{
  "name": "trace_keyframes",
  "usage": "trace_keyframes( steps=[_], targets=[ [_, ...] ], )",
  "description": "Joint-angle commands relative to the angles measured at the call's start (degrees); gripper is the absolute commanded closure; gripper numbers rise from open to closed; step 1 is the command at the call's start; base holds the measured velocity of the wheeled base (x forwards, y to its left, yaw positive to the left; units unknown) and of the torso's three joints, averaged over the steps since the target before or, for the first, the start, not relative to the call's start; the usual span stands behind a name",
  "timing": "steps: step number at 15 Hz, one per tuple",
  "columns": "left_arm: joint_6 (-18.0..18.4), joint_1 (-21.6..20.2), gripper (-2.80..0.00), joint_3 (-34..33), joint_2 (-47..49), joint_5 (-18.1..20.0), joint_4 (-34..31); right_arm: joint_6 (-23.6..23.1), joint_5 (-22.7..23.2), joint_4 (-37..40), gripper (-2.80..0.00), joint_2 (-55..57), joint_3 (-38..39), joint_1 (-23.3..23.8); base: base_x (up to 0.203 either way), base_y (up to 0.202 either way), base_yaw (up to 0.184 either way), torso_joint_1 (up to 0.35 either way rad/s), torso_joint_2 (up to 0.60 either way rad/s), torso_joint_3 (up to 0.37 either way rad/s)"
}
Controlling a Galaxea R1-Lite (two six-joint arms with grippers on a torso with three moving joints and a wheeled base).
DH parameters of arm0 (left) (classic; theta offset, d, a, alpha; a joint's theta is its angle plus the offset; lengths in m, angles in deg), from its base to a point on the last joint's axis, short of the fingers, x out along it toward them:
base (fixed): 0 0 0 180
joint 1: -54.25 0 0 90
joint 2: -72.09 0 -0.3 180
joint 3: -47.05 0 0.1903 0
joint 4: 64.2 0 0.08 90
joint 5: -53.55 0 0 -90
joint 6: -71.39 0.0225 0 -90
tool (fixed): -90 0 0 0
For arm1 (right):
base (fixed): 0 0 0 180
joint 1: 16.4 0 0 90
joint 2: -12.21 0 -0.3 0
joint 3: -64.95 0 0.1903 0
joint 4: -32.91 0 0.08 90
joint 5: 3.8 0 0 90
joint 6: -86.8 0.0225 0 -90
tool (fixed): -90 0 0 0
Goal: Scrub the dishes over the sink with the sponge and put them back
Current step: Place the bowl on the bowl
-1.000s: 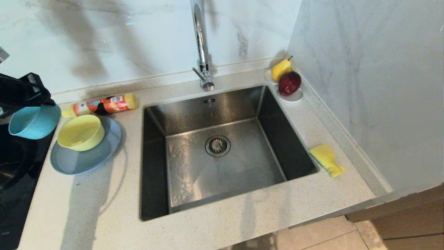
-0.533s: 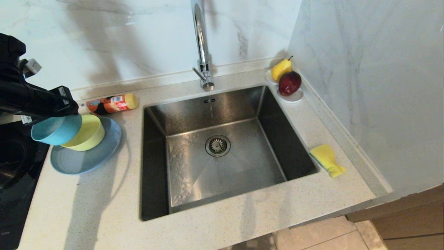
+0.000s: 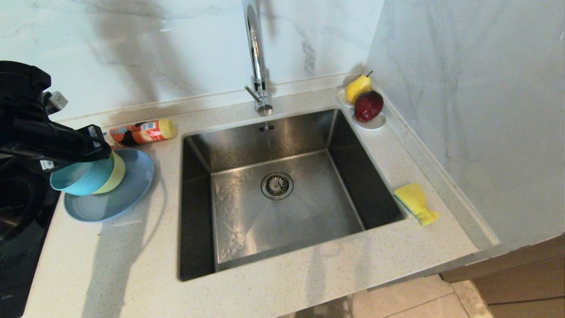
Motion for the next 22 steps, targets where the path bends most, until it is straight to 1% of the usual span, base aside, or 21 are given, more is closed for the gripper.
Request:
trace_keyframes(
  steps=[1, 5, 9, 12, 15, 22],
  targets=[
    [-0.1, 0.5, 0.00, -0.1, 0.2, -0.5, -0.1, 0.0, 0.0, 0.0, 0.00, 0.1, 0.0, 0.0, 0.000, 0.000, 0.000, 0.000, 0.00, 0.000],
    [-0.4, 2.0, 0.00, 1.0, 0.2, -2.0, 5.4, 0.0, 0.0, 0.0, 0.00, 0.1, 0.0, 0.0, 0.000, 0.000, 0.000, 0.000, 0.00, 0.000],
    [-0.3, 2.5, 0.00, 1.5, 1.2, -2.5, 5.7, 0.0, 0.0, 0.0, 0.00, 0.1, 0.0, 0.0, 0.000, 0.000, 0.000, 0.000, 0.00, 0.000],
    [0.6, 2.4, 0.00, 1.4, 2.4, -4.2, 6.9, 0.0, 0.0, 0.0, 0.00, 0.1, 0.0, 0.0, 0.000, 0.000, 0.000, 0.000, 0.00, 0.000],
    [1.7, 2.4, 0.00, 1.3, 3.4, -4.1, 8.9, 0.0, 0.0, 0.0, 0.00, 0.1, 0.0, 0.0, 0.000, 0.000, 0.000, 0.000, 0.00, 0.000],
    [1.7, 2.4, 0.00, 0.5, 3.2, -4.1, 8.3, 0.0, 0.0, 0.0, 0.00, 0.1, 0.0, 0.0, 0.000, 0.000, 0.000, 0.000, 0.00, 0.000]
  ],
)
